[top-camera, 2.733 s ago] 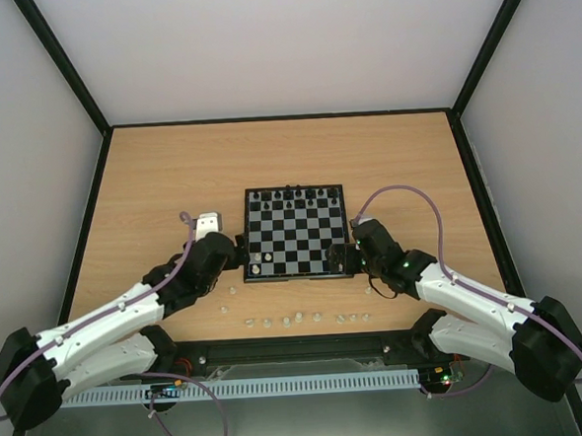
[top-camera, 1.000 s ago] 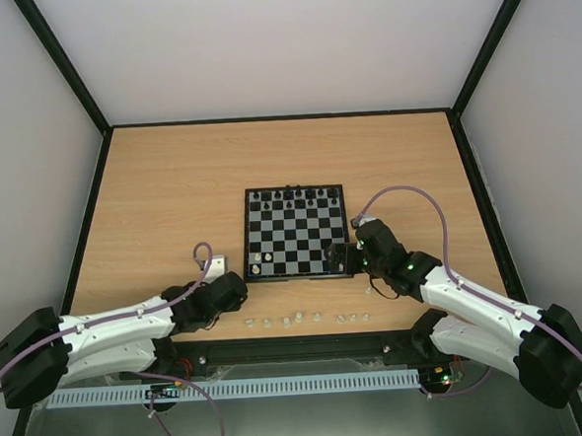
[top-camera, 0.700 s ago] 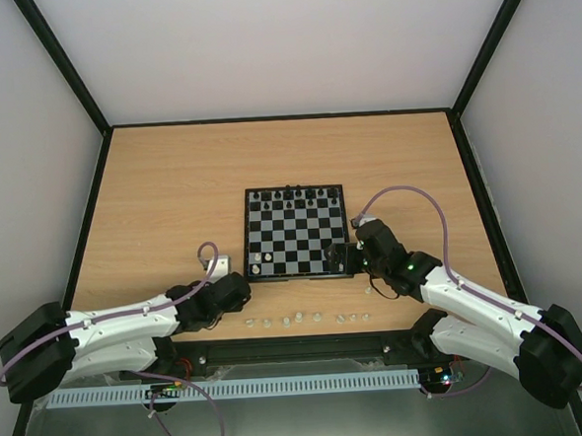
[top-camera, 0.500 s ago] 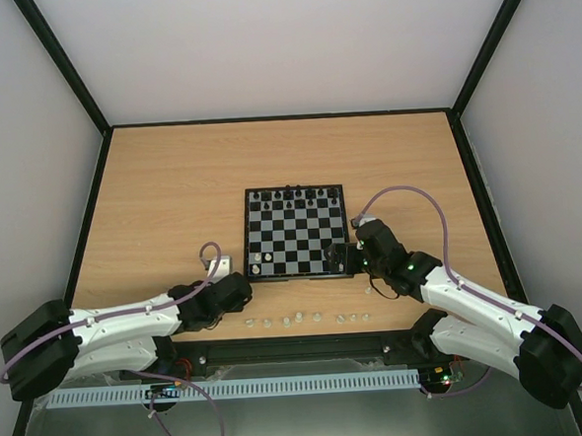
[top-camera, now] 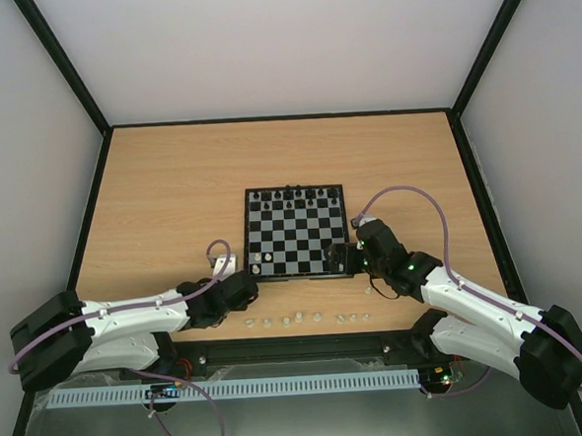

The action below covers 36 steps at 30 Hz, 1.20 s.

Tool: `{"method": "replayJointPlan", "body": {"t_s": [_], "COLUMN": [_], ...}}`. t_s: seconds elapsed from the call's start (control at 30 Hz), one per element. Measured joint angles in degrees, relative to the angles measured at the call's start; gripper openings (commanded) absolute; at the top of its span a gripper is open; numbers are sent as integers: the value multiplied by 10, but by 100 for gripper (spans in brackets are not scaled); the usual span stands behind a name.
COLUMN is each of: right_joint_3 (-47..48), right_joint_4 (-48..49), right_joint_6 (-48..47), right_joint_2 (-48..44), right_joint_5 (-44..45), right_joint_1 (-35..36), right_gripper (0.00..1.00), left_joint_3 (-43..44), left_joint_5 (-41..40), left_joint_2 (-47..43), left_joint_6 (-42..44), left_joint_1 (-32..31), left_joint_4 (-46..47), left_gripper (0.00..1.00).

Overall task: Set up the chess pieces on the board
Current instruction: Pick up the chess piece at the center of the board, then place the chess piece on the chessboard.

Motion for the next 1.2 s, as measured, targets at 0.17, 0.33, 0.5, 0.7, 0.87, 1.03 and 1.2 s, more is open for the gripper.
{"method": "replayJointPlan", "body": {"t_s": [0.17,0.33,0.5,0.7,0.87,1.03,1.2], "right_joint_3": [0,0,0,0,0,0,0], "right_joint_4": [0,0,0,0,0,0,-2], "right_joint_6": [0,0,0,0,0,0,0], "right_joint_2": [0,0,0,0,-1,-5,-13], "right_joint_5": [0,0,0,1,5,11,20], "right_joint_1": [0,0,0,0,0,0,0], "right_gripper": [99,99,99,99,99,99,99], "left_joint_3": [11,31,61,118,172,213,252], "left_joint_5": [-3,-10,-16,-22,-21,-6,10], "left_joint_2": [6,2,-25,-30,3,69,139], "left_joint_6": [4,4,5,26,59,95,127], "left_joint_1": [-5,-19,-31,-33,-34,-34,-34], "left_joint_4": [-2,-23,-62,-91,-89,-64,-39], "left_gripper": [9,8,8,8,8,8,8]}}
